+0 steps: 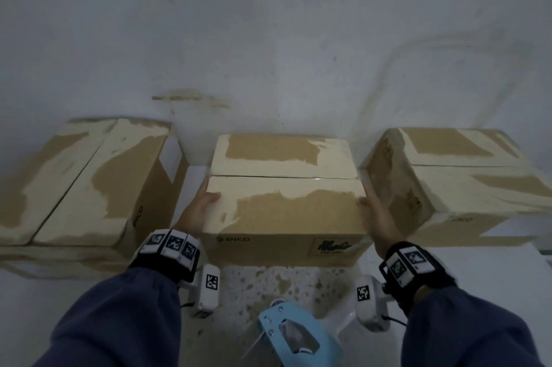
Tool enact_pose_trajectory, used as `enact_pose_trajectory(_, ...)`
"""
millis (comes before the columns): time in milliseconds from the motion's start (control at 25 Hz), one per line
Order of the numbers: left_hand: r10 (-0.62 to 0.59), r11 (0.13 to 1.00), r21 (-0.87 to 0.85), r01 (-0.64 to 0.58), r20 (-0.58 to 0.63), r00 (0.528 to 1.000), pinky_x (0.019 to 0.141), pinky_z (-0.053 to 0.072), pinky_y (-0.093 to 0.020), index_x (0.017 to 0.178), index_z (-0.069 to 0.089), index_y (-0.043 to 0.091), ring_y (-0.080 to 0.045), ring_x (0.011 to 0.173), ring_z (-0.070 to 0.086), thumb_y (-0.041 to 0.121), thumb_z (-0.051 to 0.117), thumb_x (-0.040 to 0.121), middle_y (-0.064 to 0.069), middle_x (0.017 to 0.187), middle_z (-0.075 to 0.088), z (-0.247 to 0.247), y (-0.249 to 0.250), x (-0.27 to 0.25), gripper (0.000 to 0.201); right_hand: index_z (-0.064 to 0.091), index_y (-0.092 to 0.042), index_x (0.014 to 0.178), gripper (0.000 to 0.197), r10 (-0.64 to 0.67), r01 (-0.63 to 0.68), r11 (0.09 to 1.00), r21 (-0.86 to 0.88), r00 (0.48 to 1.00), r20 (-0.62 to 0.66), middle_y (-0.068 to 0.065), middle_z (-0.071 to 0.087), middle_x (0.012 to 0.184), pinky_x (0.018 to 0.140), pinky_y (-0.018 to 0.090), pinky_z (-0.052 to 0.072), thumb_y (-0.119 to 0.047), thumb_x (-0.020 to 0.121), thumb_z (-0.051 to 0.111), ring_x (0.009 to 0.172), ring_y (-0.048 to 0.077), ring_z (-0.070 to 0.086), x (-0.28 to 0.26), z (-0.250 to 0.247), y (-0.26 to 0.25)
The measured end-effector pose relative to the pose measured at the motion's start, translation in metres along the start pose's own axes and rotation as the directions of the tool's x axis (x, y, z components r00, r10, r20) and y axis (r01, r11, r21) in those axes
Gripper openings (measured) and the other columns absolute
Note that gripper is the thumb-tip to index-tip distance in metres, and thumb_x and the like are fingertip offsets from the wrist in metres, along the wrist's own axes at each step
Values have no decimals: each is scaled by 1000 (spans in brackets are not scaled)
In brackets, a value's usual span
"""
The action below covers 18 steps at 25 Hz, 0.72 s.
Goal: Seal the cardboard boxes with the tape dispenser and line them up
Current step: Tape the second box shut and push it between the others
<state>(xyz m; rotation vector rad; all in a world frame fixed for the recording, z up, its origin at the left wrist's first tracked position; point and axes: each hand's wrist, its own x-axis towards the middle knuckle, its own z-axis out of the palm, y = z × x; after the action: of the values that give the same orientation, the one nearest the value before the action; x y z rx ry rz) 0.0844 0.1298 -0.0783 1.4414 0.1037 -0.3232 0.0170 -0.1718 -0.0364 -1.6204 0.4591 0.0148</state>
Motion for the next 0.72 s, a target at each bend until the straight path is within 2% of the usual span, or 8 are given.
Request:
enact_pose_trajectory(80,10,958,288,-4,-16,1000,83,50,-29,145,27,17,-24,111,56,26,46,98,-9,139,46,-3,1,1,52,43,-26,125,36,-64,73,962,-264,997,41,5,55,120,81,32,44,-22,90,34,106,19,55,3,-2,1)
enact_pose_trajectory(120,36,850,526,-13,-34,999,97,43,-37,147,22,17,-28,127,45,34,46,97,-8,147,38,-7,3,3,58,35,-23,135,45,-93,92,880,-465,995,21,8,46,135,94,37,39,-26,89,34,123,26,45,8,-4,2)
enact_pose_trajectory(200,151,438,898,-40,-30,988,117,18,-46,150,7,14,-24,146,14,47,42,94,-4,158,11,-6,16,2,74,14,-16,149,59,-173,88,608,-789,985,-23,7,16,158,114,48,16,-26,94,35,145,27,13,14,9,-3)
enact_pose_trajectory(280,200,181,972,-147,110,974,119,-1,-43,151,1,16,-18,148,-8,54,33,94,1,160,-8,19,29,-3,76,6,-18,151,60,-223,249,365,-897,959,175,2,-2,161,116,52,3,-28,97,31,148,21,-6,14,44,-12)
enact_pose_trajectory(360,141,141,951,-274,254,957,118,-7,-39,151,0,17,-14,147,-13,62,25,91,3,159,-11,50,36,-5,79,2,-20,151,60,-185,454,201,-868,888,422,0,-8,161,116,53,-3,-34,98,26,147,20,-12,10,87,-17)
enact_pose_trajectory(440,65,104,931,-349,344,937,119,-7,-38,151,-1,17,-13,147,-11,74,14,83,2,160,-8,65,30,-3,90,-6,-23,151,65,-99,564,137,-815,826,555,-1,-14,160,115,54,-9,-42,97,24,146,21,-17,8,114,-13)
enact_pose_trajectory(600,27,46,927,-371,370,929,121,-3,-38,151,-4,17,-12,147,-8,91,-13,55,1,160,-6,57,20,1,121,-11,-23,150,72,-73,597,39,-801,801,594,-1,-15,159,115,52,-6,-56,92,17,146,20,-15,17,116,0)
enact_pose_trajectory(720,35,-18,943,-332,332,943,121,-2,-38,151,-6,16,-12,148,-7,91,-20,46,2,160,-7,42,20,-1,129,-2,-20,151,85,-124,521,70,-851,851,511,-3,-9,160,117,48,-3,-72,84,7,147,17,-9,23,82,5)
